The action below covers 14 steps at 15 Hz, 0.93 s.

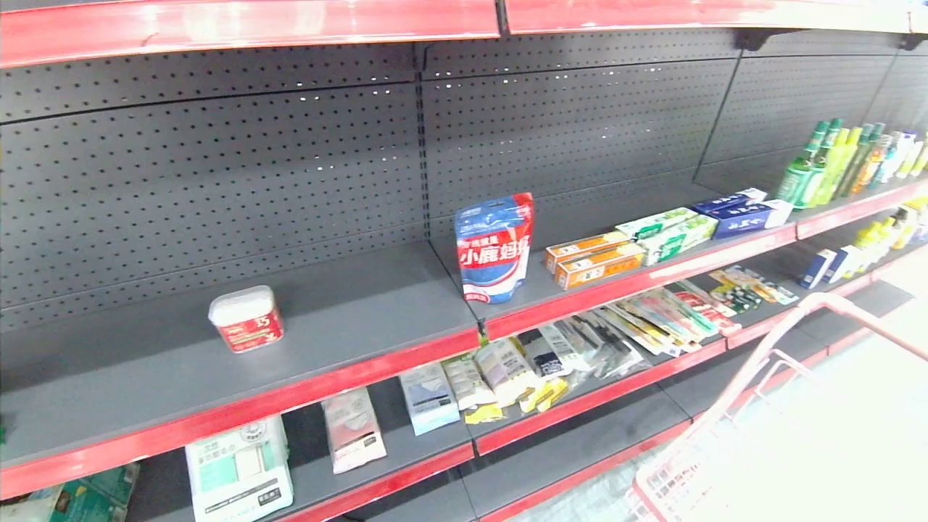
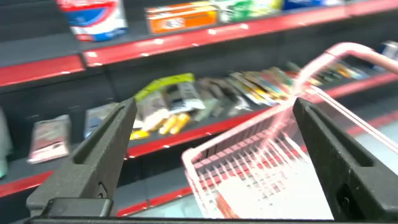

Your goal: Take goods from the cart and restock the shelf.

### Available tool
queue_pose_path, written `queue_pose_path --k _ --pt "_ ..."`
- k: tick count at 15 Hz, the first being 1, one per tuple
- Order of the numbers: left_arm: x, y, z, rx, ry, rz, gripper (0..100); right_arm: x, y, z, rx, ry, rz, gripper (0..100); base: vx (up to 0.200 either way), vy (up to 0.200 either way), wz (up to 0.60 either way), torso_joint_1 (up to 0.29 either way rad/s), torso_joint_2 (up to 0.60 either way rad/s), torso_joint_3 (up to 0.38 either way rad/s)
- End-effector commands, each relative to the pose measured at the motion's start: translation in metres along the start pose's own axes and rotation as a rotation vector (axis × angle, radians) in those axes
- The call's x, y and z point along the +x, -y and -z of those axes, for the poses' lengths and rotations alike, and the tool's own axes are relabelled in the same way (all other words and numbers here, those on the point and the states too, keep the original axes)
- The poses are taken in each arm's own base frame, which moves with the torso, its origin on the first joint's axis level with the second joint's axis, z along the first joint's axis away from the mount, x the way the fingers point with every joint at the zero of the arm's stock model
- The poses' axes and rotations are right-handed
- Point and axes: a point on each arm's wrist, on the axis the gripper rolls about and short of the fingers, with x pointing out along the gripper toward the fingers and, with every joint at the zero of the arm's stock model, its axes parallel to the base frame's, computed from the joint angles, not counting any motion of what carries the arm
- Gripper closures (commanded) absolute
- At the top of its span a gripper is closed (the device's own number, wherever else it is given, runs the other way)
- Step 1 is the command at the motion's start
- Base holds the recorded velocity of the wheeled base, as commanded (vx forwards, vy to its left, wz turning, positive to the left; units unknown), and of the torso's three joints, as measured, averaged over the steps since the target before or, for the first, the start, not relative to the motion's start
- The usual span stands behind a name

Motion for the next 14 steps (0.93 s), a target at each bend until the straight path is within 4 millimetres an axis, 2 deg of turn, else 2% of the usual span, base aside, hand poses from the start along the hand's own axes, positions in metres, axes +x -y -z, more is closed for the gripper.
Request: queue_pose_path --k 1,7,14 --pt "0.0000 0.0000 -0.0002 0.000 0.000 0.001 0 0.0001 0.0000 0.0000 0.000 -0.001 -0.001 0 0.000 0.000 -0.60 0.002 0.00 -0.002" --pt "0.0001 0.0000 0.0002 0.000 -0.002 -0.001 0 0.0001 0.0000 0.0000 0.000 -0.001 -0.001 0 0.000 0.000 -0.60 0.002 0.00 0.002" --pt "0.0001 0.0000 0.0002 0.000 -0.002 -0.001 0 0.0026 0.0000 -0.0007 0.007 -0.035 -0.008 0 0.000 0.000 0.00 0.000 0.00 0.000"
